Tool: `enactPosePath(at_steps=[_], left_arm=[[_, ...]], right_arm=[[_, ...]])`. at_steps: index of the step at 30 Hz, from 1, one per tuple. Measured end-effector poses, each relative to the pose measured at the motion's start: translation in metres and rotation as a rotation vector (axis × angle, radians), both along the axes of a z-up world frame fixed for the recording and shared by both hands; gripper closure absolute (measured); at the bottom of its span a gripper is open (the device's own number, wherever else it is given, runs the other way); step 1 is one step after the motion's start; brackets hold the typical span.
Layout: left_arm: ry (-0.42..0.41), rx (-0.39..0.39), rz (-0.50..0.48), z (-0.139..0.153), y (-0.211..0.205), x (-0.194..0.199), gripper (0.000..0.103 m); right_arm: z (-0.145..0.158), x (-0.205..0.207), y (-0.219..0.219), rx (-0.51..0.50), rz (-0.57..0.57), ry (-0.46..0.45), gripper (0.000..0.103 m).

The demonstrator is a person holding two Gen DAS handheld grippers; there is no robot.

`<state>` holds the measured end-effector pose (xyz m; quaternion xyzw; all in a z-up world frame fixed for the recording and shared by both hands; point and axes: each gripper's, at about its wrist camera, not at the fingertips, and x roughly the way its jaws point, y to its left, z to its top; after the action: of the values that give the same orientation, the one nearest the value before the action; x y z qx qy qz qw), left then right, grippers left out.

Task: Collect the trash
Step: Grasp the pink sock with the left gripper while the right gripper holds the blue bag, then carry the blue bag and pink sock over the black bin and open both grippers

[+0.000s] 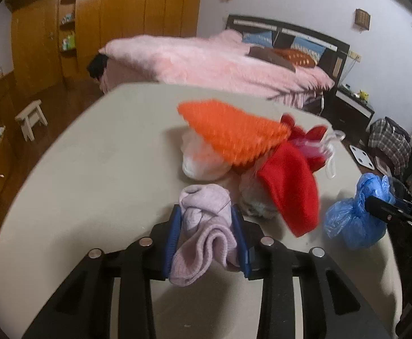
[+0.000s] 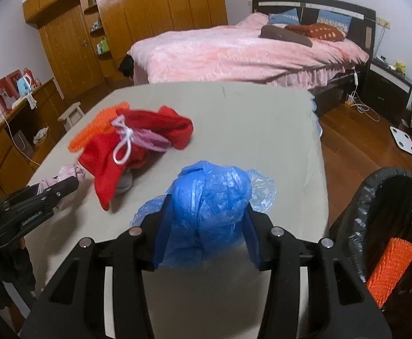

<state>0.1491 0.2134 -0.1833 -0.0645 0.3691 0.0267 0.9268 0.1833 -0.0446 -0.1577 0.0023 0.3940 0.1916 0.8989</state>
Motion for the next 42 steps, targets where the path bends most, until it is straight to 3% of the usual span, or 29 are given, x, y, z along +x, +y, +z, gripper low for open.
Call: enactPosePath(at_steps=[12, 26, 42], left_arm=[[-0.079, 0.024, -0.032, 0.050, -0.026, -0.013, 0.068], [-0.152, 0.022, -0.170, 0.096, -0.105, -0.023, 0.068], [-0.199, -0.019, -0.397, 0.112, -0.218, -0.025, 0.068]], right_arm=[[0.051, -0.019, -0.016, 0.031, -0.022, -0.082, 0.059], [0.102, -0.061, -0.083, 0.044, -0.110, -0.175, 0.059], [0.102, -0.099, -0.200, -0.004, -0.341, -0.183, 0.059]])
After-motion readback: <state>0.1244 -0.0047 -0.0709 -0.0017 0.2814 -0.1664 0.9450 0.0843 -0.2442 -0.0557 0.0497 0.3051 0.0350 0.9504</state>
